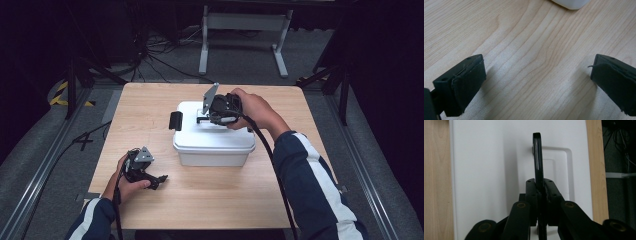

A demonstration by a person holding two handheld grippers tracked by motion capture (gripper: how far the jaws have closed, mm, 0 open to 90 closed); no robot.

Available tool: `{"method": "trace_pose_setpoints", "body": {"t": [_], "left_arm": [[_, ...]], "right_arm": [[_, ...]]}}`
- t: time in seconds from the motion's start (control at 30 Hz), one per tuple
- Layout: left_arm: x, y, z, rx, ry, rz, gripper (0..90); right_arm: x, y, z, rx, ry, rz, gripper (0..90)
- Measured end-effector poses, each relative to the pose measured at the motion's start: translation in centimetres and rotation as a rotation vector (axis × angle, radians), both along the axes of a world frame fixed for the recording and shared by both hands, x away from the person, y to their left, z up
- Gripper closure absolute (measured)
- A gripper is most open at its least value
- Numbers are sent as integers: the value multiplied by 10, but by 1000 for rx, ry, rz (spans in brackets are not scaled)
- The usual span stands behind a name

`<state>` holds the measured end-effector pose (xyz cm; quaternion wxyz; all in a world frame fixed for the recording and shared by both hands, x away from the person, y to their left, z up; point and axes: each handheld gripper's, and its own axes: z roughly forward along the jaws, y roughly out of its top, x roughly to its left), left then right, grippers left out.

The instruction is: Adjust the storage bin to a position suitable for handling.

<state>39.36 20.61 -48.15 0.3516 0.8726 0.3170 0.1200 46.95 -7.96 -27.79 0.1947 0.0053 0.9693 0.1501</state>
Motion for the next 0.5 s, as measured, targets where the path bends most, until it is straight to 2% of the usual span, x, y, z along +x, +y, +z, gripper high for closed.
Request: {"method": "trace_pose_setpoints", "body": {"t": [0.5], "left_arm": [[0, 0, 0, 0, 1, 0, 4]], "right_arm": [[-3, -6, 11, 19, -43, 26, 846]]}}
